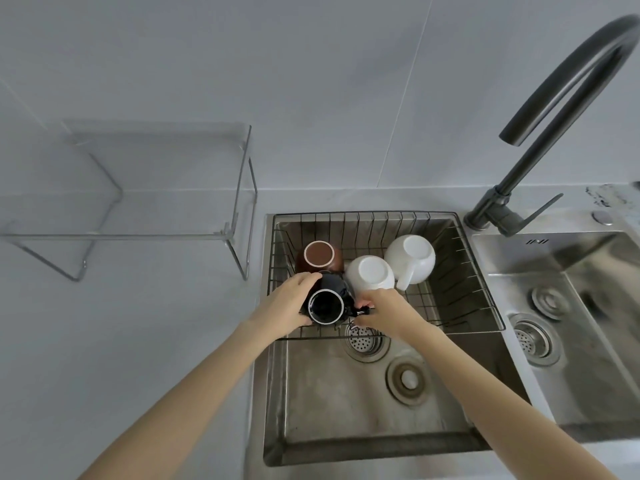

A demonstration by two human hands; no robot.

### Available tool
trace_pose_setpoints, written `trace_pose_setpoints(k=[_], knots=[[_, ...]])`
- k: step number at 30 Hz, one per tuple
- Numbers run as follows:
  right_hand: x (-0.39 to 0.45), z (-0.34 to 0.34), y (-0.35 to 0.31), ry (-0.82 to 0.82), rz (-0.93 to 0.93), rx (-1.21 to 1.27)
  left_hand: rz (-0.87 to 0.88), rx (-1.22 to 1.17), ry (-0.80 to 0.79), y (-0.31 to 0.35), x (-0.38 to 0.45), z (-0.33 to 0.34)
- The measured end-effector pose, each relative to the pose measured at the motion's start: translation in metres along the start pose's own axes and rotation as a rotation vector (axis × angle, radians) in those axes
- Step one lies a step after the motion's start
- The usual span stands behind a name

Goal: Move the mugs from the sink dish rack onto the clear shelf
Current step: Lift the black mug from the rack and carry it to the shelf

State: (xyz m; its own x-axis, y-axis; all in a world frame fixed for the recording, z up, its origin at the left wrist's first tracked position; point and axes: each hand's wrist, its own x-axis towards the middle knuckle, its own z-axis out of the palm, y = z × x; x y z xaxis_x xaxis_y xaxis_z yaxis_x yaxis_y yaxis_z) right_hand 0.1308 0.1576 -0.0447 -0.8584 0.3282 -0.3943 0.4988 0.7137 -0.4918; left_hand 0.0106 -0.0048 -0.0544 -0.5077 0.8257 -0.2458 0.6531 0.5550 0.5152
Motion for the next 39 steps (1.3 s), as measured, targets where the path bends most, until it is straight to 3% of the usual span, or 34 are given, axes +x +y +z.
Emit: trace_pose_setpoints(k=[12,16,22,27,39], knots=[[-0.007,-0.004,-0.006,0.191,-0.036,0.064,-0.074,-0.200,0.005,0.006,-0.006,-0.015],[-0.007,-0.047,-0.022,0.228,-0.117,0.099,-0.049,-0.349,0.145,0.016,-0.012,-0.046],[-0.011,-0.127,-0.082,0.327,-0.292,0.212,0.133,-0.424,0.393,0.034,-0.019,-0.131],[0.012,-0.161,-0.142,0.385,-0.351,0.379,0.172,-0.490,0.485,0.019,-0.021,-0.201],[0.125,-0.149,-0.245,0.281,-0.427,0.350,-0.056,-0.430,0.727,-0.060,-0.003,-0.264]])
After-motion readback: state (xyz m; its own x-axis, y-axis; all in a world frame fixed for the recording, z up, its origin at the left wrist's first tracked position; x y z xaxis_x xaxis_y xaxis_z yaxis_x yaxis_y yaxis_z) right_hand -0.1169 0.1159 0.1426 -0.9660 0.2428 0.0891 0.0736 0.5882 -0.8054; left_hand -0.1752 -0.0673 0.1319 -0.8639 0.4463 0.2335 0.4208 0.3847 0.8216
